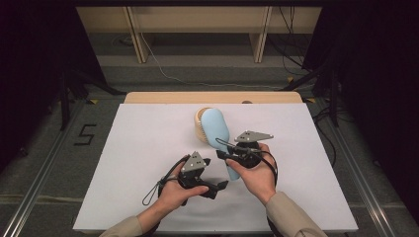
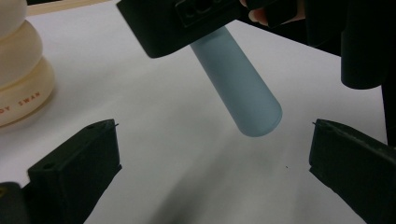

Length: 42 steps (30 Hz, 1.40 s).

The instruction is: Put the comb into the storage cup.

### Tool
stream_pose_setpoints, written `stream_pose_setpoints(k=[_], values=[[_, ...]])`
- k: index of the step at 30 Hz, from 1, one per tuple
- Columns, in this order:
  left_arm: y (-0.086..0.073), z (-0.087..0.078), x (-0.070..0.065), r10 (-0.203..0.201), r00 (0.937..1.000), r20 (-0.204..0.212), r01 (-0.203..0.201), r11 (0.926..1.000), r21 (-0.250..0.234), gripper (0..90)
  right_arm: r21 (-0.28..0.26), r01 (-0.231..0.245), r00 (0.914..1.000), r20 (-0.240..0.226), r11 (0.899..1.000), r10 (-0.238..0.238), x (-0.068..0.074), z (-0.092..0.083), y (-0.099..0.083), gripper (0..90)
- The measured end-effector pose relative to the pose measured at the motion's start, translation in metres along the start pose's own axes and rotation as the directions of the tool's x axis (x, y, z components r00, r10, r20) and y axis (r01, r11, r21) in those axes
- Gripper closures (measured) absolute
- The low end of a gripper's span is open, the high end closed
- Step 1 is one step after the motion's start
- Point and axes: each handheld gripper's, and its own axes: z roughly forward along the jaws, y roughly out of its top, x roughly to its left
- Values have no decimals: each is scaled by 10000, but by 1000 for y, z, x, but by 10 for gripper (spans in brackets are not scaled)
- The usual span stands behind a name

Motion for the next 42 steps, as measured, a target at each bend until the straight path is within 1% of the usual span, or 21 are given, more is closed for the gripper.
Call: stream_pose_setpoints(k=[3, 10, 13, 19, 28, 37, 42], values=[[0, 3, -1, 25, 10000, 28, -25, 10000, 56, 21, 9, 14, 10000, 3, 10000, -14, 0, 1, -1, 704], [2, 10, -3, -70, 10000, 70, 69, 10000, 30, 32, -15, 15, 10000, -5, 10000, -15, 2, 2, -1, 704], [3, 12, -4, -158, 9999, 58, 158, 9999, -22, 41, -38, 39, 10000, 1, 10000, -39, 3, 1, 0, 704], [5, 16, -5, -486, 9988, 79, 487, 9987, -134, 59, -60, 41, 10000, -25, 10000, -41, 4, 2, 0, 704], [7, 19, -4, -681, 9977, -14, 680, 9974, -249, 101, -79, 104, 9999, -23, 9999, -104, 5, 2, 1, 704], [8, 20, -3, -920, 9958, 21, 920, 9953, -303, 147, -13, 173, 9998, -41, 9998, -173, 7, 3, 1, 704], [8, 21, -3, -1069, 9942, 123, 1072, 9937, -321, 157, -44, 177, 9998, -27, 9998, -177, 7, 3, 1, 704]])
